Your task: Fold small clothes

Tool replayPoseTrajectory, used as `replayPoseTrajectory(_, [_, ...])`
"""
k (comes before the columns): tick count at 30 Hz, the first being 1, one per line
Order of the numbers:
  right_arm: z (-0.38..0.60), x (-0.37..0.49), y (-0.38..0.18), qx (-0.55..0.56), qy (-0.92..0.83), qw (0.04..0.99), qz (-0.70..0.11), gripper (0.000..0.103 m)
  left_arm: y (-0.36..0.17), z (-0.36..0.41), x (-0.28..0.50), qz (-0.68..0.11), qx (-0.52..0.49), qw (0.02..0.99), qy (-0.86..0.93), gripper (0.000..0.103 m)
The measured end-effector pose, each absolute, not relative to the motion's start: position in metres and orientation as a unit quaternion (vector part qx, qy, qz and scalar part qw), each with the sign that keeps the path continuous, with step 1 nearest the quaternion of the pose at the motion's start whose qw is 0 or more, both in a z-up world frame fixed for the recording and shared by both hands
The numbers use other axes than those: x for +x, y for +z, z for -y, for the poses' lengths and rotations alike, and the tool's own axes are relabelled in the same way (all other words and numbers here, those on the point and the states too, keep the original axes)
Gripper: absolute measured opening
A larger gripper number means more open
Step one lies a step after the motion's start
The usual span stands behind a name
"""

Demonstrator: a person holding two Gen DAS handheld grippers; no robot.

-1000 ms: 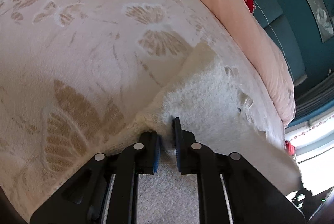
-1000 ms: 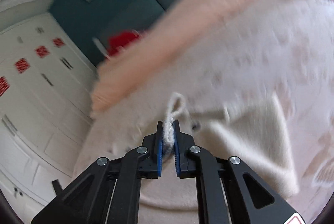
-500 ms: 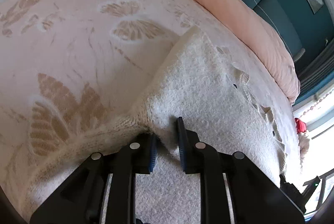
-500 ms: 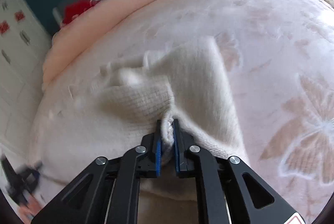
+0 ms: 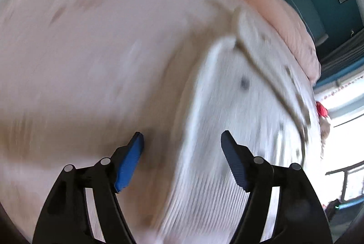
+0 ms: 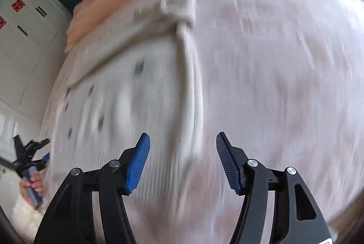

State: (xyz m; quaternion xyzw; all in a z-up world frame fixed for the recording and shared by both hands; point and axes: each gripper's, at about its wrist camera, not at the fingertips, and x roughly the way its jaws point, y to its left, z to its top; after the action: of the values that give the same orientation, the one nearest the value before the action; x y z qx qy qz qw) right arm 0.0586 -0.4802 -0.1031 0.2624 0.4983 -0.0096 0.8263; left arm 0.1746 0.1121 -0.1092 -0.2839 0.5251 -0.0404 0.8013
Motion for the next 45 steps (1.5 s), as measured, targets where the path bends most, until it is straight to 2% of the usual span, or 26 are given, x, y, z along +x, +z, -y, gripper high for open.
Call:
replayPoseTrajectory(1, [0.47, 0.039, -0.109, 0.275, -0.001, 0.818, -0.506, 0.062, -0.109, -0.111, 0.155, -0.518, -0.286, 0.804, -0.049, 0.07])
replayPoseTrajectory(3, [0.457, 0.017, -0.125, 0.306, 0.013, 0.802, -0.513, 0.065, -0.108, -0.103, 0.132, -0.509, -0.291, 0.808, -0.054, 0.082])
replayPoseTrajectory(6, [0.441, 0.013, -0.129, 0.319, 0.017, 0.814, -0.486, 0.071, -0.109, -0.088, 0.126, -0.501, -0.31, 0.806, -0.059, 0.09])
replayPoseTrajectory(10, [0.43, 0.041, -0.134, 0.352, 0.02, 0.814, -0.463, 0.069, -0.111, -0.078, 0.145, -0.501, -0.326, 0.8, -0.052, 0.087])
replayPoseTrajectory(11, [0.428, 0.044, -0.133, 0.35, 0.016, 0.816, -0.46, 0.055, -0.112, -0.074, 0.148, -0.505, -0.328, 0.797, -0.052, 0.067])
replayPoseTrajectory(12, [0.425, 0.048, -0.131, 0.348, 0.014, 0.818, -0.458, 0.019, -0.114, -0.073, 0.154, -0.517, -0.337, 0.785, -0.058, 0.042])
replayPoseTrajectory(13, [0.422, 0.056, -0.131, 0.351, 0.019, 0.813, -0.465, 0.011, -0.116, -0.073, 0.157, -0.524, -0.349, 0.774, -0.067, 0.03])
replayPoseTrajectory(14, [0.421, 0.058, -0.129, 0.361, 0.018, 0.808, -0.465, 0.011, -0.118, -0.073, 0.16, -0.536, -0.367, 0.756, -0.074, 0.012])
replayPoseTrajectory(17, [0.417, 0.05, -0.1, 0.361, 0.021, 0.829, -0.427, 0.01, -0.103, -0.076, 0.148, -0.518, -0.381, 0.762, -0.07, 0.011])
replayPoseTrajectory(20, [0.422, 0.027, -0.062, 0.358, 0.033, 0.848, -0.39, 0.009, -0.059, -0.076, 0.124, -0.482, -0.359, 0.793, -0.098, 0.009])
replayPoseTrajectory(24, [0.428, -0.01, -0.037, 0.342, 0.04, 0.859, -0.378, 0.008, -0.027, -0.078, 0.088, -0.471, -0.33, 0.809, -0.122, 0.009])
replayPoseTrajectory(27, [0.427, -0.049, -0.033, 0.309, 0.051, 0.859, -0.405, 0.008, -0.017, -0.084, 0.05, -0.478, -0.306, 0.813, -0.128, 0.009])
replayPoseTrajectory(33, [0.4, -0.133, -0.054, 0.215, 0.111, 0.818, -0.522, 0.008, -0.025, -0.088, -0.053, -0.544, -0.226, 0.794, -0.151, 0.007])
replayPoseTrajectory(37, [0.394, -0.18, -0.056, 0.21, 0.137, 0.79, -0.559, 0.008, -0.019, -0.09, -0.102, -0.571, -0.206, 0.774, -0.177, 0.007])
replayPoseTrajectory(41, [0.394, -0.182, -0.029, 0.203, 0.155, 0.801, -0.541, 0.008, 0.018, -0.091, -0.1, -0.544, -0.184, 0.796, -0.192, 0.007])
replayPoseTrajectory(45, [0.425, -0.114, 0.028, 0.221, 0.15, 0.859, -0.437, 0.009, 0.07, -0.074, -0.028, -0.466, -0.174, 0.841, -0.213, 0.007])
